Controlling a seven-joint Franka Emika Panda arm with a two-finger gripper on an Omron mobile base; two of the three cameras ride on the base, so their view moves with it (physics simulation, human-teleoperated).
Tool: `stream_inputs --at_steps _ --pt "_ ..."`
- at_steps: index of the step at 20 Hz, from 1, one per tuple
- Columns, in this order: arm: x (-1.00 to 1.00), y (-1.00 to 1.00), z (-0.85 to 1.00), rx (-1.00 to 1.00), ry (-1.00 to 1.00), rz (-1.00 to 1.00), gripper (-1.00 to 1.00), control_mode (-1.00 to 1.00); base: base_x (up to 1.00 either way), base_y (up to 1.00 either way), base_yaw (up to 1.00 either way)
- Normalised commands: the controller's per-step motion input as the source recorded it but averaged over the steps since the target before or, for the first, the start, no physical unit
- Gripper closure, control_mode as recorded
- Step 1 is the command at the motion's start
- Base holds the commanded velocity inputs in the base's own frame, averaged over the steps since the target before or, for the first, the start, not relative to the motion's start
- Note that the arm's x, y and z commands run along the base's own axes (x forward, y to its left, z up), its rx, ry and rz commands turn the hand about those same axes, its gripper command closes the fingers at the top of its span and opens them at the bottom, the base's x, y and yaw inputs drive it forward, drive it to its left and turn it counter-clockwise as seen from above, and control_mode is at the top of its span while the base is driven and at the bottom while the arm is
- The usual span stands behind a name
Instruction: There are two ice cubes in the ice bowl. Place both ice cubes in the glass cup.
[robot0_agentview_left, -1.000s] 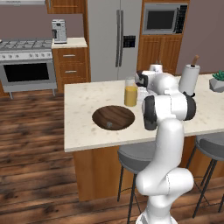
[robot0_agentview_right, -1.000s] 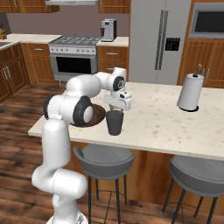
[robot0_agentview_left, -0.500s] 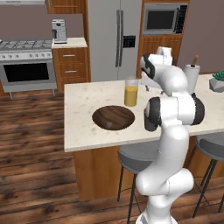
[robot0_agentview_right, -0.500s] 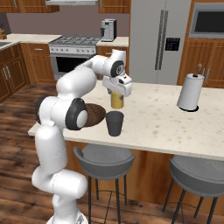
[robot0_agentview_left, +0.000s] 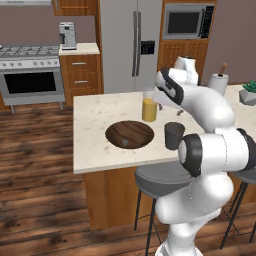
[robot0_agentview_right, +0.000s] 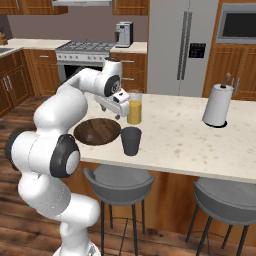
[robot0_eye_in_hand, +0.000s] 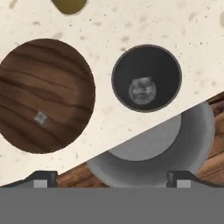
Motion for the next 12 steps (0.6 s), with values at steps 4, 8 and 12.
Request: stream_inputs --at_steps 4,8,12 --pt "-0.15 1.0 -0.04 0.0 0.0 0.0 -1.0 -1.0 0.0 0.0 0.0" --pt "0.0 0.94 -0.07 0.0 0.02 0.0 -1.0 -1.0 0.0 0.0 0.0" --pt "0.03 0.81 -0.08 0.0 0.03 0.0 -1.0 -1.0 0.0 0.0 0.0"
